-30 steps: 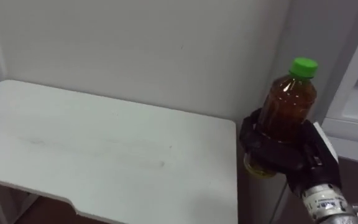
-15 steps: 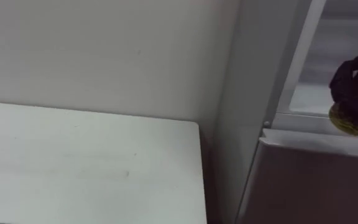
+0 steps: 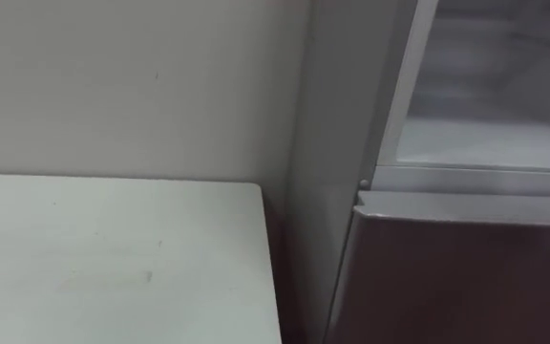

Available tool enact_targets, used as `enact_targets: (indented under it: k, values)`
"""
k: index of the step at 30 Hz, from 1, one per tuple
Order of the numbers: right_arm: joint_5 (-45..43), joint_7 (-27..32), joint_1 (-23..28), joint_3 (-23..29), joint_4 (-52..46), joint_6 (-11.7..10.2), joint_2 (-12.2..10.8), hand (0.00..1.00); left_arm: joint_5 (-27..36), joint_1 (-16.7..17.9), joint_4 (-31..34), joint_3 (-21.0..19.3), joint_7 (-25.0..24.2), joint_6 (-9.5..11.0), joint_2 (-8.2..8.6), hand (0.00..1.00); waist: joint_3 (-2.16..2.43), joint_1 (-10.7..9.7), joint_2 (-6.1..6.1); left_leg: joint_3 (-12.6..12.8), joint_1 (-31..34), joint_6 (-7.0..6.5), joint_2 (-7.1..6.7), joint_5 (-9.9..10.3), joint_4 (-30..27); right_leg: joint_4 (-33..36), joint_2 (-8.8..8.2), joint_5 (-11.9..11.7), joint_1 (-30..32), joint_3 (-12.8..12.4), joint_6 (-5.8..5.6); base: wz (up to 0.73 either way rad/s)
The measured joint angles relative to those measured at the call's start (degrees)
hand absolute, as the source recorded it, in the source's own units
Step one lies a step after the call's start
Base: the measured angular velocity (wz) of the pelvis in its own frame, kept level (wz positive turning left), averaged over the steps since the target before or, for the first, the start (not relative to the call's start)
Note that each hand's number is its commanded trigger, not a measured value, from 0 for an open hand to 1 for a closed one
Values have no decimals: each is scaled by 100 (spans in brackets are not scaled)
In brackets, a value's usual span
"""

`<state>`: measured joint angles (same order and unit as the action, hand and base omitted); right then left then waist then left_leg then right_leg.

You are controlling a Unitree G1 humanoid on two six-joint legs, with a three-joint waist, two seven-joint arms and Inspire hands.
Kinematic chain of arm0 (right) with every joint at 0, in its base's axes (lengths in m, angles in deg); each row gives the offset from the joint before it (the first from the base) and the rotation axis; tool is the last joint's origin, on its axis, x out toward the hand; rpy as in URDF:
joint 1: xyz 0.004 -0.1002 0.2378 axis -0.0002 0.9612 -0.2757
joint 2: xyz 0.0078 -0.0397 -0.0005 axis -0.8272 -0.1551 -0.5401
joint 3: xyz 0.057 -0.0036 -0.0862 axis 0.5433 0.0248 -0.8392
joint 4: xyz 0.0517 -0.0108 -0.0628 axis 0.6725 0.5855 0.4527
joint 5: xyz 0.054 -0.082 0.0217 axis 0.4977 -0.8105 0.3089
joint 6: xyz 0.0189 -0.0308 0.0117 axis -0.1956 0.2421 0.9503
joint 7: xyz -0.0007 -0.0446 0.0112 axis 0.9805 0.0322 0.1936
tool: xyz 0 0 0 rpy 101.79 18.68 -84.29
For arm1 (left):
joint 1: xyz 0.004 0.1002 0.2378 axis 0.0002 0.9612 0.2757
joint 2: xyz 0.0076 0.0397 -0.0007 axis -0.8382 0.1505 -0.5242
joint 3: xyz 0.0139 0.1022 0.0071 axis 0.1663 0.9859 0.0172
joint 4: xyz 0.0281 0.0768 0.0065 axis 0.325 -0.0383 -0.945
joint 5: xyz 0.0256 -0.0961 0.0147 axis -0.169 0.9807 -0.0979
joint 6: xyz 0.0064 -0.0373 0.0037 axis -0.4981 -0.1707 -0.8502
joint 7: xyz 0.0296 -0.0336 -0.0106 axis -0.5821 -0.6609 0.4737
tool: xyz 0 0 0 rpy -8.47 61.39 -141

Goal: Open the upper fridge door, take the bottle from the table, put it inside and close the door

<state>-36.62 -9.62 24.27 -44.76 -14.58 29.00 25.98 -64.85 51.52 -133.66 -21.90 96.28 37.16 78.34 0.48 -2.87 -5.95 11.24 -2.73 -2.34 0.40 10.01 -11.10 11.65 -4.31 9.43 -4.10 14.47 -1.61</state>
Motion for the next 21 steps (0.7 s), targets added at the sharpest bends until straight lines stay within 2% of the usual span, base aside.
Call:
enact_targets:
  k: [3,5,12,18,21]
  values:
    - [27,16,10,85,0,1,0,100,0,6,-2,-4,3,-24,4,0,4,-16,45,29,15,25,45,53,-45,3,28,-5,-3,-16,9,-8]
    - [13,46,55,109,-12,0,0,100,-4,10,1,-14,3,-24,5,0,23,-14,82,59,-2,35,66,81,-75,-6,39,0,-33,-18,18,-6]
    - [-25,-89,401,129,-77,0,0,100,-33,18,8,-208,3,-16,-2,0,5,12,86,87,-112,44,64,93,-64,-95,43,30,-152,-24,46,-2]
    - [6,-200,462,118,-78,3,0,100,-62,21,14,-301,5,-10,-2,0,-2,158,66,132,-187,56,63,85,20,-93,60,37,-159,-86,49,-4]
    - [184,-281,459,114,-78,3,0,100,-59,22,12,-304,5,-11,-3,0,-26,222,24,130,-186,58,61,84,36,-92,61,37,-170,-68,49,1]
